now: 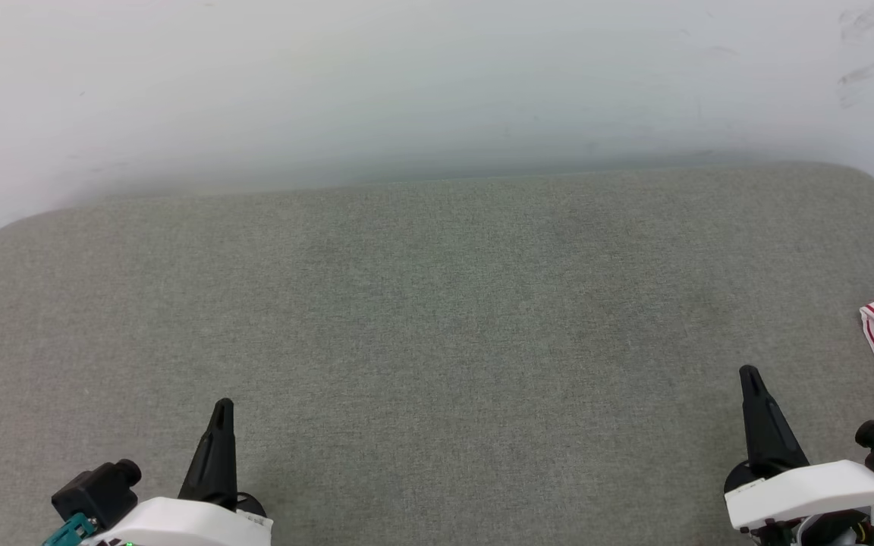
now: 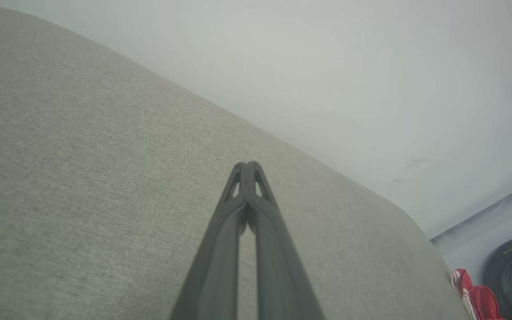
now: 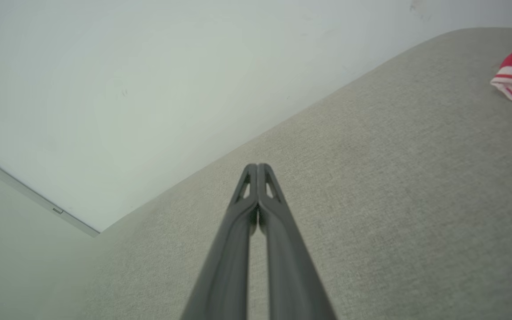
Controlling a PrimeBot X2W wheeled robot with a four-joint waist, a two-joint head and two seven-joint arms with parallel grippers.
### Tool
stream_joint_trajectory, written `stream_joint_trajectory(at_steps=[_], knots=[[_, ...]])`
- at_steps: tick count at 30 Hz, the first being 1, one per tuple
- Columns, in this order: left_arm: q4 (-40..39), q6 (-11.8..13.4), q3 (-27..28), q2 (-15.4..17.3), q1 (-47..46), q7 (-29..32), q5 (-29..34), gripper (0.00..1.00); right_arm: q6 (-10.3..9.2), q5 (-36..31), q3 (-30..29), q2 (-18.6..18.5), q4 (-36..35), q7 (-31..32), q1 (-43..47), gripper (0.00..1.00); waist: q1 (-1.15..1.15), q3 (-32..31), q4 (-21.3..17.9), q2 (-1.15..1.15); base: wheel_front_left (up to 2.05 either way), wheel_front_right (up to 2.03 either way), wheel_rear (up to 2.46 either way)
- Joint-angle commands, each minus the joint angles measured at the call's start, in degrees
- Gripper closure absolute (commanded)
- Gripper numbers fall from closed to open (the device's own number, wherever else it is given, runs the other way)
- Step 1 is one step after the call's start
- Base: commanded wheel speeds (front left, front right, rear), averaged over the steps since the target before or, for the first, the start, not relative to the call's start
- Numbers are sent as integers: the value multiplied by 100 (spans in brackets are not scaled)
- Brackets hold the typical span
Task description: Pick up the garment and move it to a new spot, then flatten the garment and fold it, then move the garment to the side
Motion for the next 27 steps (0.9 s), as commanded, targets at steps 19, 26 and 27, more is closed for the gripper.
stream_joint_trajectory(at_steps=[19, 26, 27], knots=[[163, -46, 114, 55, -385, 422, -1741, 100, 0, 1722, -152, 19, 18, 426, -286, 100, -1, -9, 16, 0, 0, 0, 0], [231, -53, 147, 58, -451, 546, -2234, 100, 0, 2212, -192, 22, 43, 555, -322, 100, -1, -12, 22, 0, 0, 0, 0], [241, -55, 151, 58, -461, 565, -2301, 100, 0, 2277, -198, 22, 46, 570, -328, 100, -1, -13, 23, 0, 0, 0, 0]])
